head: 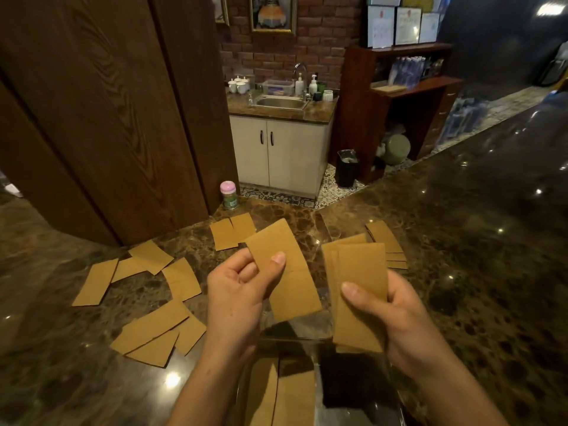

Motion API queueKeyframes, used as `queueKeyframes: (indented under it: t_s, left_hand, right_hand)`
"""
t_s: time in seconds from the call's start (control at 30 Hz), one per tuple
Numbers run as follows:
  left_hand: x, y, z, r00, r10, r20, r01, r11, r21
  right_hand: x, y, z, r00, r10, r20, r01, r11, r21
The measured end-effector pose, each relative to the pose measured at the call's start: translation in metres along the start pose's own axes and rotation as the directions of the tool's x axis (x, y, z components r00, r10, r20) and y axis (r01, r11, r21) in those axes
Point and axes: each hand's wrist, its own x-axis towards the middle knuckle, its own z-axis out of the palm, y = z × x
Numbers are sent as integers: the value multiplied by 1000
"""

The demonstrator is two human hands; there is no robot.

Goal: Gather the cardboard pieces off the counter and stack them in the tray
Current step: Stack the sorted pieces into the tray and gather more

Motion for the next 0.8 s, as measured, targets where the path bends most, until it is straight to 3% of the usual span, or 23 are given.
queueKeyframes:
  t_s: [0.13,0.2,0.27,0.37,0.43,0.53,0.6,0.7,0.8]
  left_hand:
    - [-10,-3,13,987,22,161,-43,990,131]
    - [-14,-7,24,986,41,159,-64,987,146]
    - [-19,-9,36,990,-6,142,-6,996,83]
    - [-26,-10,45,957,-194,214,233,956,-178]
    - [-28,-9,44,908,-281,312,380,865,-327]
    - [-29,-12,42,902,-244,357,361,879,-311]
    - [-26,-10,40,921,-184,344,287,917,-277]
    - [-21,-6,36,921,-173,348,271,928,-257]
    - [-19,-5,33,897,-202,393,316,915,-251]
  right_hand:
    - [10,-6,11,998,-41,49,35,992,123]
    - [11,0,25,999,-48,21,44,990,131]
    - [11,9,36,996,-91,-24,93,988,126]
    - [9,14,51,977,-213,-32,215,974,78]
    - [9,19,54,947,-318,-54,313,946,-82]
    - [8,23,52,891,-450,-54,382,810,-444]
    - [4,19,47,857,-514,4,436,723,-535]
    - [-6,4,31,878,-399,262,476,688,-547]
    - [-7,-5,10,814,-292,502,580,445,-683]
